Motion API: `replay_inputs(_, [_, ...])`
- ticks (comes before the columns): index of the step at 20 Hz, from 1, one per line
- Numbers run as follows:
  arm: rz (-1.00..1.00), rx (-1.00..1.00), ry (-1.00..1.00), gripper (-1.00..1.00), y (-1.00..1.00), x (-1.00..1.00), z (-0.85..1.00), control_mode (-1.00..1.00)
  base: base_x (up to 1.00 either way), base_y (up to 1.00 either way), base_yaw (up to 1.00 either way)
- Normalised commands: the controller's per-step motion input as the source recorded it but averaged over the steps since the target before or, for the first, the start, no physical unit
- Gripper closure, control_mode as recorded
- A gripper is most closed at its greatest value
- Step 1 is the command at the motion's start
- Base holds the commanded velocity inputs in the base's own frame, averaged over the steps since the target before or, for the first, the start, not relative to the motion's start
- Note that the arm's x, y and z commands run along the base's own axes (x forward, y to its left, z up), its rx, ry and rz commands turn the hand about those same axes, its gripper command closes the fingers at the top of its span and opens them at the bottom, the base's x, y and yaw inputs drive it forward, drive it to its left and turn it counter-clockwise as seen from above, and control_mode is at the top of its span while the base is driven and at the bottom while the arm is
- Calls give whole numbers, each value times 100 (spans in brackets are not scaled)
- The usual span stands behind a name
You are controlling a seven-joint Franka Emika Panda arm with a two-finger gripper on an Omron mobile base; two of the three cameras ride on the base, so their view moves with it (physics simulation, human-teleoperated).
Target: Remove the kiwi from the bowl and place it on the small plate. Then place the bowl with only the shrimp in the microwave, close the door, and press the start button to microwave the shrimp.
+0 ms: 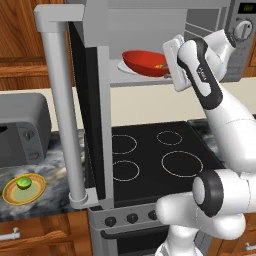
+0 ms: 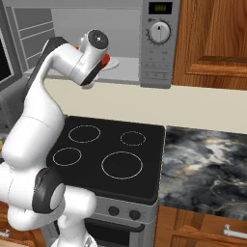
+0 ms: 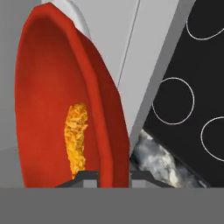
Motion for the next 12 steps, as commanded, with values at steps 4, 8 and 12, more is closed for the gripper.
replay_inputs(4, [4, 0, -2, 100, 0, 54, -18, -100, 0, 0, 0])
replay_inputs(8, [1, 0, 0, 100, 0, 53, -12, -100, 0, 0, 0])
replay_inputs(12, [0, 0, 0, 100, 9, 49, -7, -100, 0, 0, 0])
